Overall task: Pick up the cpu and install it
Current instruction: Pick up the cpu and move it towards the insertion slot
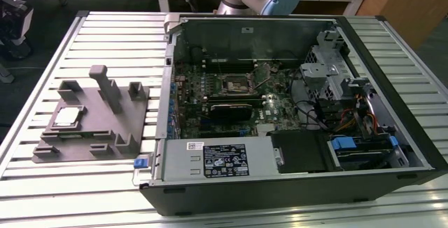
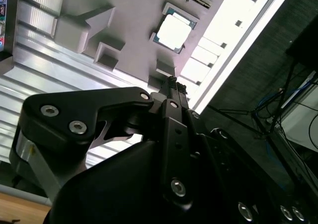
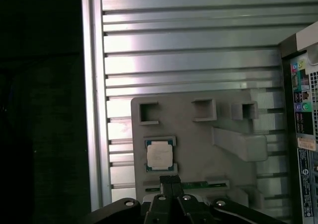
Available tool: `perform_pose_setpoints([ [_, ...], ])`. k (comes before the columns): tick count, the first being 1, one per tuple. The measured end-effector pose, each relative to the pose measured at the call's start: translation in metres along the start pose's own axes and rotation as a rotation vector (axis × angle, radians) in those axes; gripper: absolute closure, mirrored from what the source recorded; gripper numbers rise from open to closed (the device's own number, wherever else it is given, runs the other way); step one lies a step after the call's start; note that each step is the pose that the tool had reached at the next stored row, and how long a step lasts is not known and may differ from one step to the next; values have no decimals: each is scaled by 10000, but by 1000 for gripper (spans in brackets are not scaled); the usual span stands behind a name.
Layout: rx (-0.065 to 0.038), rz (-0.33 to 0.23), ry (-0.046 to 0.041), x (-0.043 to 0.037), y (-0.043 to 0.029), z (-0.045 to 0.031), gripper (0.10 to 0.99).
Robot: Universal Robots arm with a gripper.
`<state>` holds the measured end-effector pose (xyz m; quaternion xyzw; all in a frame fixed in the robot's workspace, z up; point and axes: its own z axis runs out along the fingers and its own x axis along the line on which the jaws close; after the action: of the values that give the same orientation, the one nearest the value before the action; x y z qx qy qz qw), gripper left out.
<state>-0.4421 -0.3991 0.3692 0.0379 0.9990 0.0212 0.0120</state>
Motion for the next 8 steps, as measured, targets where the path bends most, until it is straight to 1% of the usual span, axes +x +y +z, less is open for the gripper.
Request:
perform_pose_setpoints([
  [8,0,0,-1,3,-2,40,980],
])
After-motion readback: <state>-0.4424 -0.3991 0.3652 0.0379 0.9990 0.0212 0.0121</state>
